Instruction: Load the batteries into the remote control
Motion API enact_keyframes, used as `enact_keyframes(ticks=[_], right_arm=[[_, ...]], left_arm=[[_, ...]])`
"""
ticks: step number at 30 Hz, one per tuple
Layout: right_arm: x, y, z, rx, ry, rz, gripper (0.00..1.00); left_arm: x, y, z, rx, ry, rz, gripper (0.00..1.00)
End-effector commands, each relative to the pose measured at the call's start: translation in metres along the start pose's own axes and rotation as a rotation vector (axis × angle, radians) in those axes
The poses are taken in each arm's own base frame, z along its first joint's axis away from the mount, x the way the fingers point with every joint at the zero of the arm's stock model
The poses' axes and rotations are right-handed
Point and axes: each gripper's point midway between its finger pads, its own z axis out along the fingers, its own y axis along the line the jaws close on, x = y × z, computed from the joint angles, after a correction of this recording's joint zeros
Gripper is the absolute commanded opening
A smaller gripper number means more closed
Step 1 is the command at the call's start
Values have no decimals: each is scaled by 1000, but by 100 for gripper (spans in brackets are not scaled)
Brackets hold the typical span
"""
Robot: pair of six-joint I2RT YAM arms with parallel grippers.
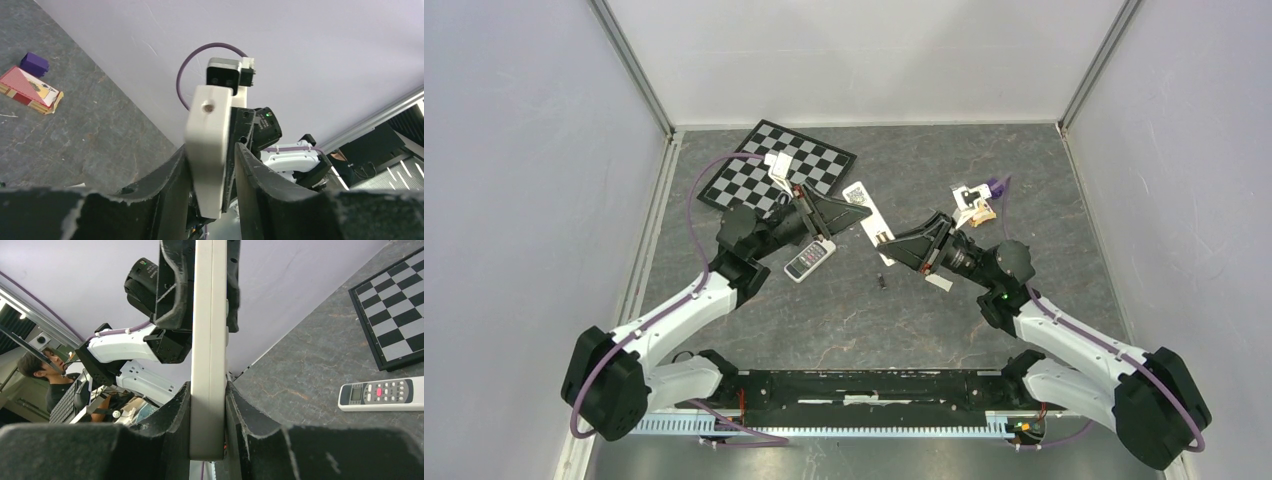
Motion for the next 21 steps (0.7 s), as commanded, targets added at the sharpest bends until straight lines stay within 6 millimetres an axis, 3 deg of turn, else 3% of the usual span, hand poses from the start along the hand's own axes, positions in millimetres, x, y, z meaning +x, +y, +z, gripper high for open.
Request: enact_keyframes(ticks=[1, 5, 8, 10, 12, 14, 17, 21], right_arm=[[-7, 14, 7, -56, 1, -24, 18], [0, 8, 6, -45, 21, 18, 18], [0, 7, 5, -36, 16, 22, 18], [1, 4, 6, -24, 32, 7, 32], [3, -7, 6, 38, 47, -29, 65], [1, -22, 2, 133, 60, -106, 84], [-8, -49, -12, 327, 75, -242, 94], [-16, -67, -33, 476, 91, -368, 95]], left_arm=[[-7, -24, 1, 93, -19, 9, 42], [-5, -24, 2, 101, -3, 12, 44], [-2, -21, 3, 105, 8, 16, 22], [-1, -15, 3, 87, 10, 27, 3], [2, -7, 3, 60, 24, 61, 2], [5, 6, 0, 11, 46, 143, 2], [12, 26, -9, -70, 84, 245, 2], [15, 37, -23, -124, 105, 359, 2]])
